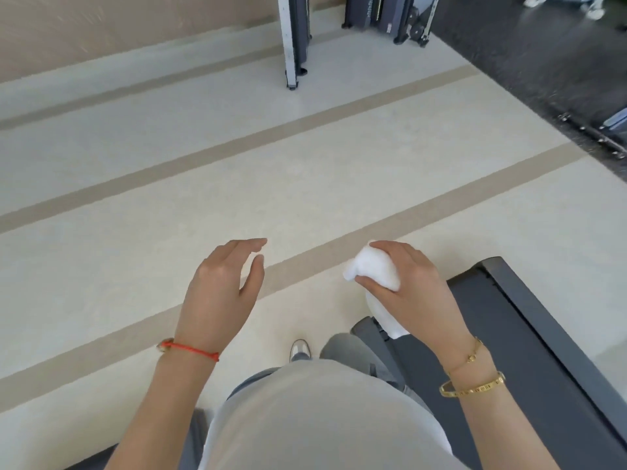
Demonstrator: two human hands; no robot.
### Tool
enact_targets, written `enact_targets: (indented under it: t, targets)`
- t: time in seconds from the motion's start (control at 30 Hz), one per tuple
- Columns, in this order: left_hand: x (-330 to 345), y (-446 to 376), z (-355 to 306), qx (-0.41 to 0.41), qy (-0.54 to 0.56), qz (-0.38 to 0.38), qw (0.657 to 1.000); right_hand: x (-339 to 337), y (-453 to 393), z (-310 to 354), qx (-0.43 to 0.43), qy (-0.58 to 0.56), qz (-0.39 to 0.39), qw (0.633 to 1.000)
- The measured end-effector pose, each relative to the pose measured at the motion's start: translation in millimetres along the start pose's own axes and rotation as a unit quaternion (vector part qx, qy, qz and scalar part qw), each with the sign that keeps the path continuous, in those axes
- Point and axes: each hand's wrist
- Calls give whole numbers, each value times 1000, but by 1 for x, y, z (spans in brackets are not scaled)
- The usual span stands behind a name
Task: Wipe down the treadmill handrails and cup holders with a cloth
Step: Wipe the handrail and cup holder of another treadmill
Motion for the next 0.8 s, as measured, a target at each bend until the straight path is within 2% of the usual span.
enact_targets:
  t: [0.17,0.37,0.8]
  targets:
    - [22,-102,2,64,11,89,994,-2,-46,-17,98,17,-44,994]
    - [79,-220,-22,139,29,176,974,-14,-109,-62,203,27,-94,974]
    - [248,-458,-190,280,74,269,918,-125,-258,-219,331,42,-179,926]
Point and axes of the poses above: each hand's wrist, its own y-axis away from the middle knuckle, its own x-axis out of the palm, z = x × y, and after that the axes turned 6 degrees about y, right-handed
